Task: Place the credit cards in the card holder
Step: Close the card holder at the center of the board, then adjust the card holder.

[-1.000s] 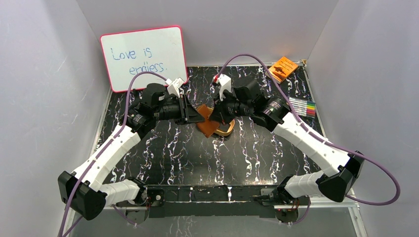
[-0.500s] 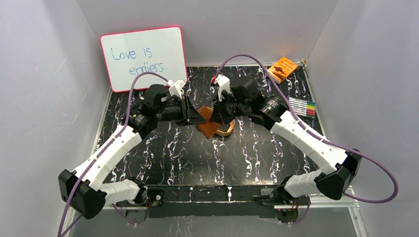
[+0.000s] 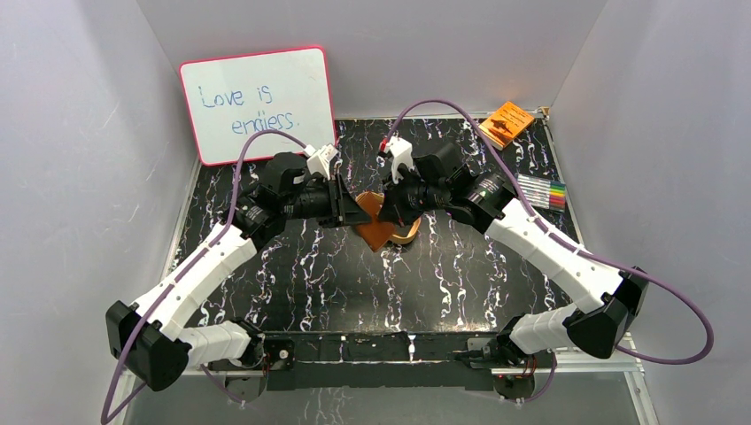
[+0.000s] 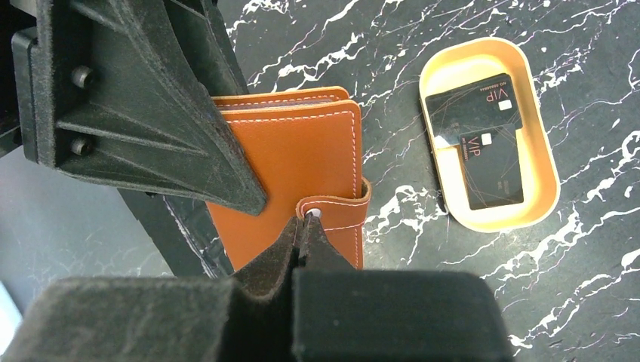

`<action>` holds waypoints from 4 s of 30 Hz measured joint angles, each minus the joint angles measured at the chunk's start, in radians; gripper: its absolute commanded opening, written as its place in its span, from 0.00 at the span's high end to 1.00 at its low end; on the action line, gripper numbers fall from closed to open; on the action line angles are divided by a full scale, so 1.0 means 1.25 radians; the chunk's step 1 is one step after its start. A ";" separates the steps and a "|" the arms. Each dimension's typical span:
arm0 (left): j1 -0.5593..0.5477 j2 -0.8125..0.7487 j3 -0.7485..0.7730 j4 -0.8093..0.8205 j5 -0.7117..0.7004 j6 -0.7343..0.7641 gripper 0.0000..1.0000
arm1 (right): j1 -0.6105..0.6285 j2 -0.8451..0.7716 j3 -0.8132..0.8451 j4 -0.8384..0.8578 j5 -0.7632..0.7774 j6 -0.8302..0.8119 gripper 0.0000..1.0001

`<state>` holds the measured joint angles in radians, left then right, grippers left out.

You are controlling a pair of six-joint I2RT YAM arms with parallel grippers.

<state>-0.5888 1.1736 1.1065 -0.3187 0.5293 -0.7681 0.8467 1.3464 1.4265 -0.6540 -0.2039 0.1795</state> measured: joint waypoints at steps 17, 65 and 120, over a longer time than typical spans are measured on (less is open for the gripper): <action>-0.040 0.017 0.006 -0.012 -0.027 0.013 1.00 | 0.000 0.003 0.000 -0.046 0.000 0.000 1.00; -0.048 0.008 -0.014 -0.001 -0.063 -0.007 1.00 | 0.049 0.024 0.011 -0.057 0.089 0.004 1.00; -0.094 -0.341 -0.087 0.312 0.167 0.055 1.00 | 0.088 -0.356 -0.131 0.241 -0.234 0.190 0.13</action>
<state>-0.7063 0.7475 0.9977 0.0711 0.7376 -0.6998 0.9562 0.9020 1.2629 -0.3531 -0.4965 0.4171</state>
